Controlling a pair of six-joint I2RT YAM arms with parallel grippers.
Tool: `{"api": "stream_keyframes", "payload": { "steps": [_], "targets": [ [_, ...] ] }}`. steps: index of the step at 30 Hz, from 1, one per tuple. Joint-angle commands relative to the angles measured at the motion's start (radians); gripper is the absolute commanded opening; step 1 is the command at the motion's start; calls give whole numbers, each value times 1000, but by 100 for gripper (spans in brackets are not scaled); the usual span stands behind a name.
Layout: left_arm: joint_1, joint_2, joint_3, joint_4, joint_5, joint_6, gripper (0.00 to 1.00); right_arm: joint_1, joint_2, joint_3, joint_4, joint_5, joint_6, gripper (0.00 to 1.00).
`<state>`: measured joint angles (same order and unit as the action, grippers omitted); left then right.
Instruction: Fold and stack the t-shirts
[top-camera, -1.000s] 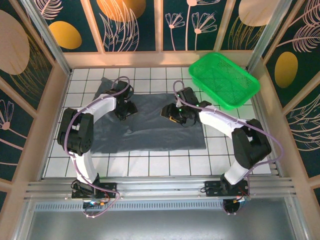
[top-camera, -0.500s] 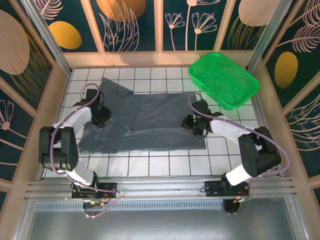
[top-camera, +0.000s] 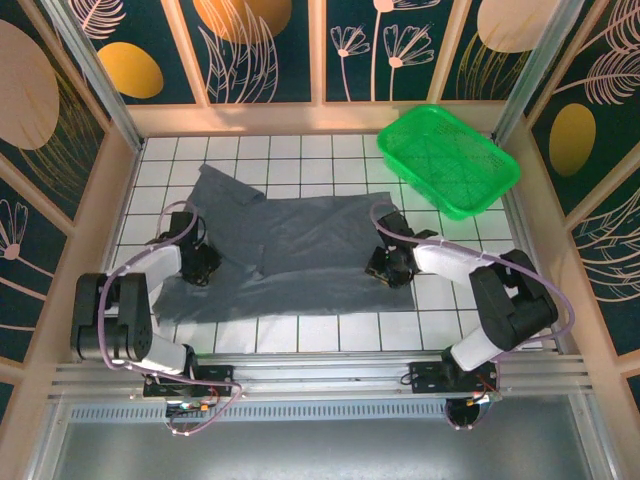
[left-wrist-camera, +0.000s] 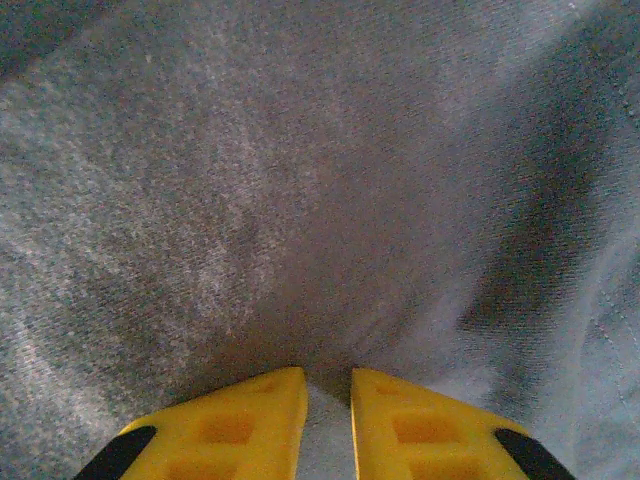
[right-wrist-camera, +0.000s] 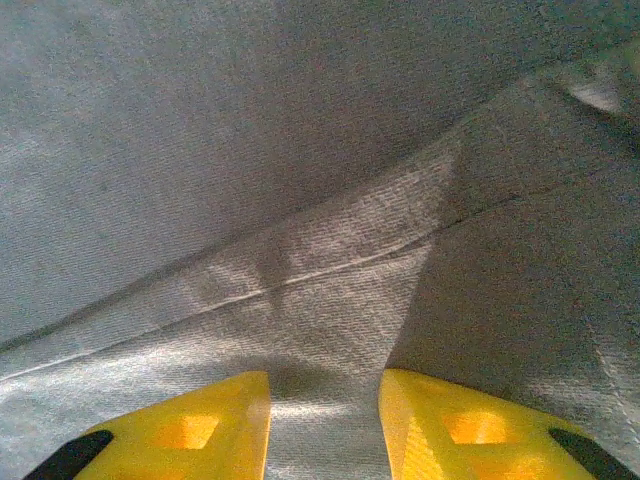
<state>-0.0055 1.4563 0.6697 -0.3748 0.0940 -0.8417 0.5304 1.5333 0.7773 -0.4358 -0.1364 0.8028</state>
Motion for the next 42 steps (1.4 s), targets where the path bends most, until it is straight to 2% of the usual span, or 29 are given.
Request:
{"api": "stream_keyframes", "payload": {
  "steps": [1,7,10,13,21,33,38,42],
  "targets": [
    [4,-22,-37,-142,-83,1,26,47,-42,-25,-149,0,39,39],
    [-24,-7,177,-156,-31,63,33,59,-85,84,-65,18,-15,47],
    [-127,63,333,-210,-31,148,33,49,-33,187,-37,9,-77,50],
    [-232,141,409,-249,-39,192,32,22,55,283,-28,-13,-124,51],
    [-353,265,440,-245,-47,205,34,-89,291,565,-6,-2,-176,52],
    [-421,372,461,-273,-151,231,34,-274,693,1062,-62,183,-103,49],
    [-427,398,485,-267,-171,234,31,-357,746,1149,-89,186,-73,48],
    [-434,409,499,-268,-172,233,27,-365,729,1168,-78,157,-100,47]
  ]
}}
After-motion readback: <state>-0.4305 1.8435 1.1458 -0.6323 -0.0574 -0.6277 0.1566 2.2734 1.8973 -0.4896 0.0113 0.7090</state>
